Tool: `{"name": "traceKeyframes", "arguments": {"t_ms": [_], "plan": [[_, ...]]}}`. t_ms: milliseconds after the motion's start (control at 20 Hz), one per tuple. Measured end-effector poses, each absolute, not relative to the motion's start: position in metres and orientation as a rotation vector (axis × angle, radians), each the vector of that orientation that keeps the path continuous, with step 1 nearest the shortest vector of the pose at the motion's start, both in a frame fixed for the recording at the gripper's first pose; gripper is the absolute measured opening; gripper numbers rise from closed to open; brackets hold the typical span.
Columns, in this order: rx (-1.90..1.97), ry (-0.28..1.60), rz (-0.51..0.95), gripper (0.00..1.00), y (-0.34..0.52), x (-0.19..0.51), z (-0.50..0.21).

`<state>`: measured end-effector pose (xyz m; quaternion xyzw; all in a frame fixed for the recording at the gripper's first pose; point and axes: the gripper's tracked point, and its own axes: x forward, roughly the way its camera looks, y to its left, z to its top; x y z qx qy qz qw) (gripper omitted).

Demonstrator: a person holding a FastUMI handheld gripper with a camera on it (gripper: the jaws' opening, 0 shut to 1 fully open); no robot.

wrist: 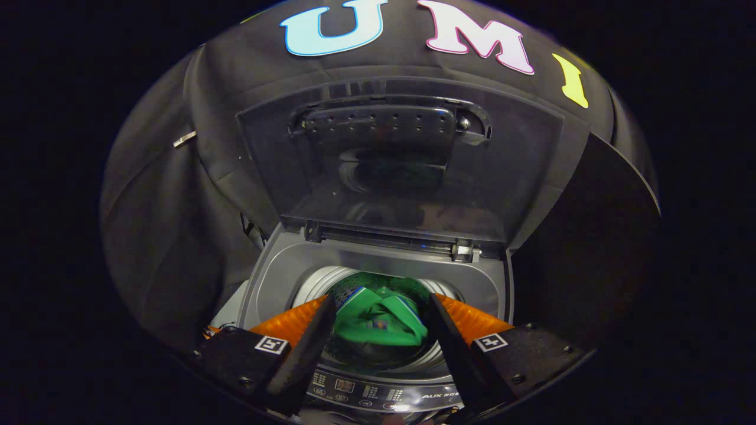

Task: Put the clothes into the washing machine and then close the washing machine lid.

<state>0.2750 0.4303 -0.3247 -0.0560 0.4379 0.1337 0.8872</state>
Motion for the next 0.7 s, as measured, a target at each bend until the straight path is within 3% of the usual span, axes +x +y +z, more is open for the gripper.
{"name": "traceKeyframes", "arguments": {"t_ms": [400, 700], "plan": [[-0.151, 0.679, 0.305, 0.98, 0.439, 0.281, -0.254], [-0.054, 0.438, 0.287, 0.99, 0.449, 0.306, -0.158]]}}
